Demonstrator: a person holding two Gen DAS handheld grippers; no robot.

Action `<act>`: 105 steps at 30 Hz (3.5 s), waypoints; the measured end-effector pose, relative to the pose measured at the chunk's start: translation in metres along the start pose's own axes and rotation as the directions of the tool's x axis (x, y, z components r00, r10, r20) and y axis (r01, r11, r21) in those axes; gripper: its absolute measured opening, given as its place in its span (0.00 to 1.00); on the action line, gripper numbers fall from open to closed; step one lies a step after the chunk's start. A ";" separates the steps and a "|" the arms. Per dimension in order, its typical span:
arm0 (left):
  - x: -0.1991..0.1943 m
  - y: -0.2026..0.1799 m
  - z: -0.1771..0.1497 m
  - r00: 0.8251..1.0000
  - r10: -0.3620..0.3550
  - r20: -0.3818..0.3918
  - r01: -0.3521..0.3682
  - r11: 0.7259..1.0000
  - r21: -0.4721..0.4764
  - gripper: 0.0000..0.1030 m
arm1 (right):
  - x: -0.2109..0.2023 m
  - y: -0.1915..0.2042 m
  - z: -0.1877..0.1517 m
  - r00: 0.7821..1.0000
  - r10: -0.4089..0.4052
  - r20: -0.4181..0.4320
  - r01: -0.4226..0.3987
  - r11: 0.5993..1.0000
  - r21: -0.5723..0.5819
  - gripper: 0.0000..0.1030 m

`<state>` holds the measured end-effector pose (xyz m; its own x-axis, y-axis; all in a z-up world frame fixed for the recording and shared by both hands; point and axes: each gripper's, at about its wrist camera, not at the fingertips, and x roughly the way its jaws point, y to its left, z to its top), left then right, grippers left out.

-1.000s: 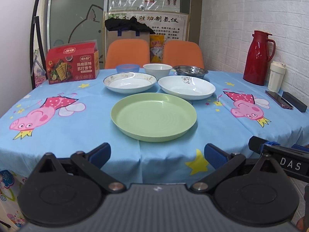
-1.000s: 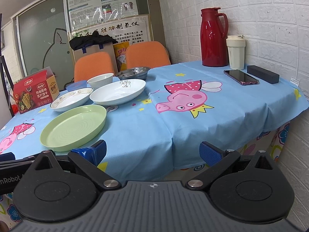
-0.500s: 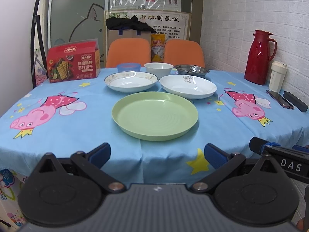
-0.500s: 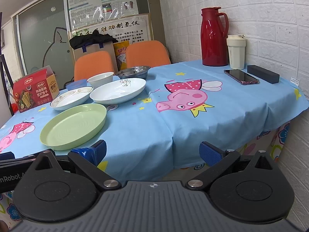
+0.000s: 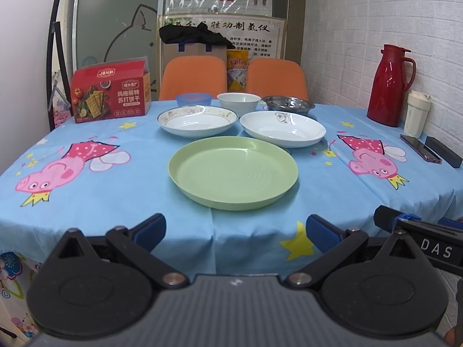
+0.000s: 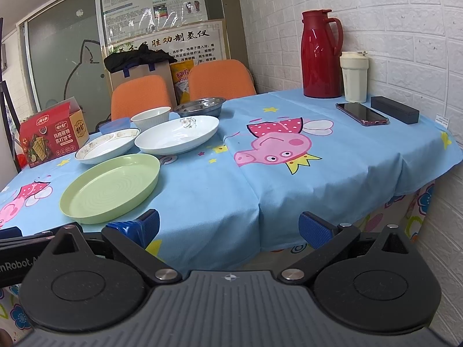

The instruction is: Organize plates and bowls

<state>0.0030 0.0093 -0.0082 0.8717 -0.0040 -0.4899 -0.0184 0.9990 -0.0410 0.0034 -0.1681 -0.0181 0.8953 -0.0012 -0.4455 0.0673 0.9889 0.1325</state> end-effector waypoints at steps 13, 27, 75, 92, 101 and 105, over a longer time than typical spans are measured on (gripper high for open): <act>0.002 0.000 0.000 1.000 0.004 -0.019 -0.004 1.000 -0.003 1.00 | 0.002 0.001 -0.002 1.000 0.001 -0.006 -0.001 1.000 -0.002 0.88; 0.033 0.025 0.016 0.997 -0.006 -0.076 0.001 0.998 -0.062 1.00 | 0.021 0.013 -0.002 0.998 0.049 -0.034 -0.050 0.998 -0.022 0.88; 0.186 0.072 0.090 0.939 0.022 -0.344 -0.031 0.999 -0.020 1.00 | 0.168 0.083 0.052 0.958 0.153 -0.241 -0.209 0.951 -0.228 0.89; 0.170 0.078 0.090 0.946 -0.111 -0.305 0.095 0.993 -0.067 0.46 | 0.157 0.117 0.044 0.935 0.250 -0.252 -0.312 0.917 -0.247 0.69; 0.165 0.127 0.097 0.961 0.008 -0.276 -0.034 0.995 -0.091 0.47 | 0.151 0.160 0.044 0.913 0.315 -0.258 -0.371 0.905 -0.209 0.71; 0.165 0.158 0.097 0.956 0.057 -0.288 -0.096 0.988 -0.122 0.47 | 0.161 0.189 0.042 0.881 0.375 -0.289 -0.438 0.877 -0.198 0.71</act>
<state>0.1914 0.1712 -0.0114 0.6911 0.0401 -0.7217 -0.1611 0.9819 -0.0996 0.1785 0.0122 -0.0280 0.6863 0.4129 -0.5988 -0.4208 0.8969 0.1362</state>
